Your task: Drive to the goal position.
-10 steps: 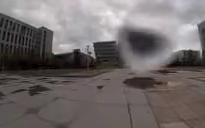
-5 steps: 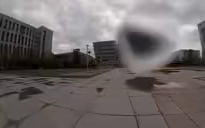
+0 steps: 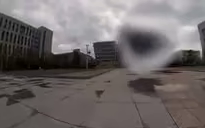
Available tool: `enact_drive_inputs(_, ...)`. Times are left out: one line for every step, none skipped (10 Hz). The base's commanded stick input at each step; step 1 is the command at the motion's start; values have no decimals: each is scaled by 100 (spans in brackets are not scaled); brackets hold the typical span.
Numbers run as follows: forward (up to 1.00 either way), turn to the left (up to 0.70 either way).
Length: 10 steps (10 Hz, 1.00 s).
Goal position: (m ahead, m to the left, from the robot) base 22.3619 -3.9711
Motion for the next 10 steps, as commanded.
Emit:
enact_drive_inputs(70, 0)
enact_drive_inputs(70, 0)
enact_drive_inputs(70, 0)
enact_drive_inputs(70, 0)
enact_drive_inputs(70, 0)
enact_drive_inputs(70, 0)
enact_drive_inputs(70, 0)
enact_drive_inputs(70, 0)
enact_drive_inputs(70, 0)
enact_drive_inputs(70, 0)
